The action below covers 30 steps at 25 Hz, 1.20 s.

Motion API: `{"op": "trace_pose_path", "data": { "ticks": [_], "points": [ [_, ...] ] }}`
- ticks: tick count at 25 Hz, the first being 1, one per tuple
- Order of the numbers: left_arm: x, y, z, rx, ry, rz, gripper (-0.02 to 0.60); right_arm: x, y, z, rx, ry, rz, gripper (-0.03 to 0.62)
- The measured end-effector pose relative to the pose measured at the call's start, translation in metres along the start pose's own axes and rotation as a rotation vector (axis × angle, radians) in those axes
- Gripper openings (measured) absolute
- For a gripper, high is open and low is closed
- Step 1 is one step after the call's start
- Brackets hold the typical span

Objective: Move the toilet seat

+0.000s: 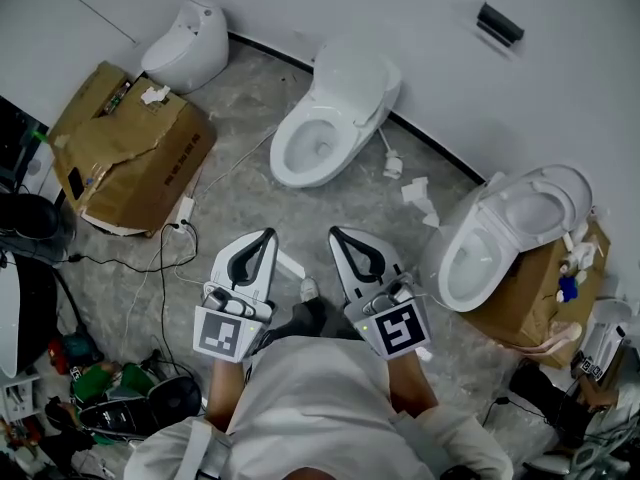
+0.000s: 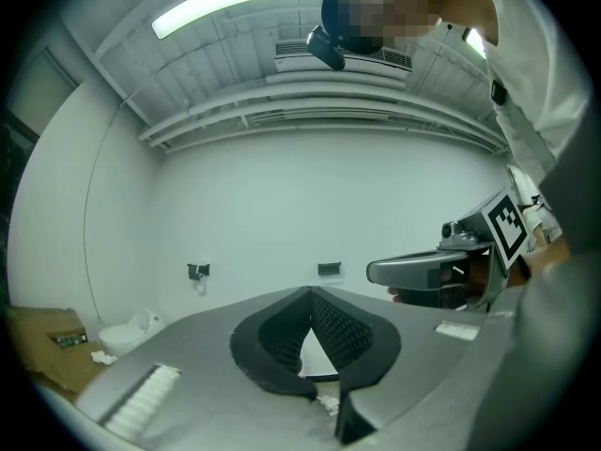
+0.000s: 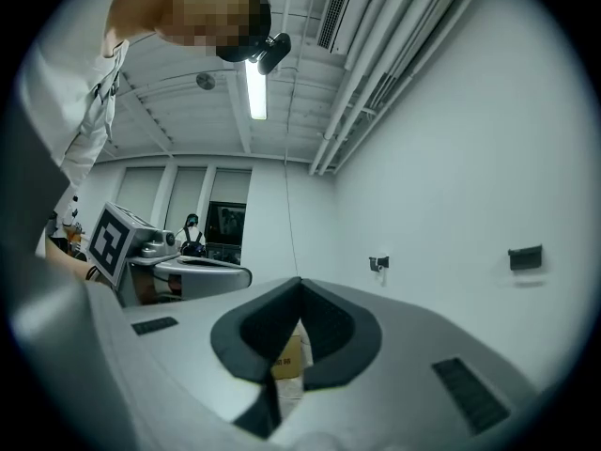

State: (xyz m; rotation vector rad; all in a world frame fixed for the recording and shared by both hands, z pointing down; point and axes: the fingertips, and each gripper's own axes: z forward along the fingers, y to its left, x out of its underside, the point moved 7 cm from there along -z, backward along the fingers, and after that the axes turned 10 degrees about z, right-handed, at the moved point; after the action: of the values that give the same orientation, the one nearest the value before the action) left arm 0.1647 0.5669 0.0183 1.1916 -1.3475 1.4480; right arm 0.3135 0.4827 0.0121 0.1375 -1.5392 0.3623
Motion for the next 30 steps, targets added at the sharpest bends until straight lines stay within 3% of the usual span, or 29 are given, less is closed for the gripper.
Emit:
{"op": "trace_pose_path", "data": {
  "ticks": [13,30],
  "points": [
    [0.025,0.072,0.058,0.039,-0.019,-0.021,0.0,-0.006,-0.033,0.082,0.046,0.018,-0.029,0.0],
    [0.061,0.157,0.199,-0.006,0.023,-0.048,0.0,-0.008,-0.164,0.204,0.002,0.053,0.009,0.0]
  ]
}}
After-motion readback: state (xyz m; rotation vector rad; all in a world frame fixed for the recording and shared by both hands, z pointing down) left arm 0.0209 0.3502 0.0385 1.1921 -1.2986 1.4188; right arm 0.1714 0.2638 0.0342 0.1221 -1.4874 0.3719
